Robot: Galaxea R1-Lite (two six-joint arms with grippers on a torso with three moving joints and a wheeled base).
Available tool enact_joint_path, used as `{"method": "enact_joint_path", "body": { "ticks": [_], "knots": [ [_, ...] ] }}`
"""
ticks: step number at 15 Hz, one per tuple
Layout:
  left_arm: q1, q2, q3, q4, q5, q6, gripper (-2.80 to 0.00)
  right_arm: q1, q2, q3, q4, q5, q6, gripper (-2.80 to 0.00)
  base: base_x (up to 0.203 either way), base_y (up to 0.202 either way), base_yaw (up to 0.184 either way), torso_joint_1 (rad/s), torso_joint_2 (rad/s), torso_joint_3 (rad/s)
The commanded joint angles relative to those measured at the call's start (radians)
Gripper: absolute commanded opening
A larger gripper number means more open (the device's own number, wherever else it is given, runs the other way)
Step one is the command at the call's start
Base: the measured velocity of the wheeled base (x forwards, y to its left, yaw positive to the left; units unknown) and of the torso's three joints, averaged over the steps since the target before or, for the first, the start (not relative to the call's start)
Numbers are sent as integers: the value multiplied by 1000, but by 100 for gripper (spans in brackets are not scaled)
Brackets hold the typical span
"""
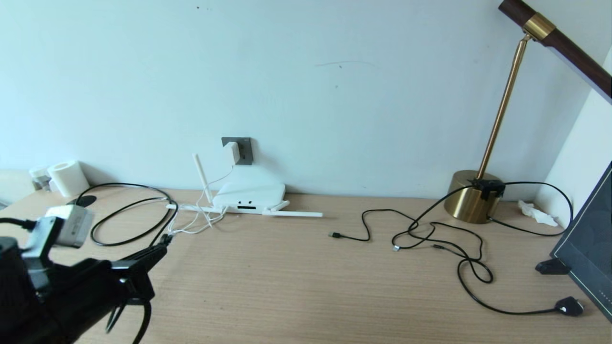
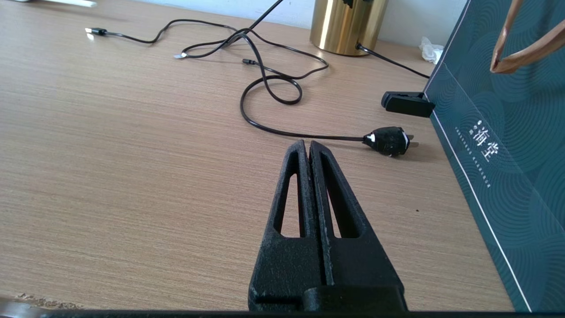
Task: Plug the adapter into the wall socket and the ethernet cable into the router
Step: Align cable and router interface
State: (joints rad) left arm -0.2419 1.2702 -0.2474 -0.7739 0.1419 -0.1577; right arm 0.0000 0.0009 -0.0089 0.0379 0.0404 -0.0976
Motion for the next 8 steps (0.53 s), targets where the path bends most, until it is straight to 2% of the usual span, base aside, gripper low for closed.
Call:
{"method": "enact_joint_path", "body": {
  "ticks": [1, 6, 8],
  "knots": [
    [2, 147, -8, -69, 12, -4, -280, 0, 1, 0, 0, 1, 2, -280, 0, 0, 0, 0, 0, 0],
    [15, 506, -31, -437, 42, -15, -280, 0, 1, 1, 0, -1, 4, -280, 0, 0, 0, 0, 0, 0],
    [18, 638, -50, -593, 41, 34, -280, 0, 1, 1, 0, 0, 4, -280, 0, 0, 0, 0, 0, 0]
  ]
}}
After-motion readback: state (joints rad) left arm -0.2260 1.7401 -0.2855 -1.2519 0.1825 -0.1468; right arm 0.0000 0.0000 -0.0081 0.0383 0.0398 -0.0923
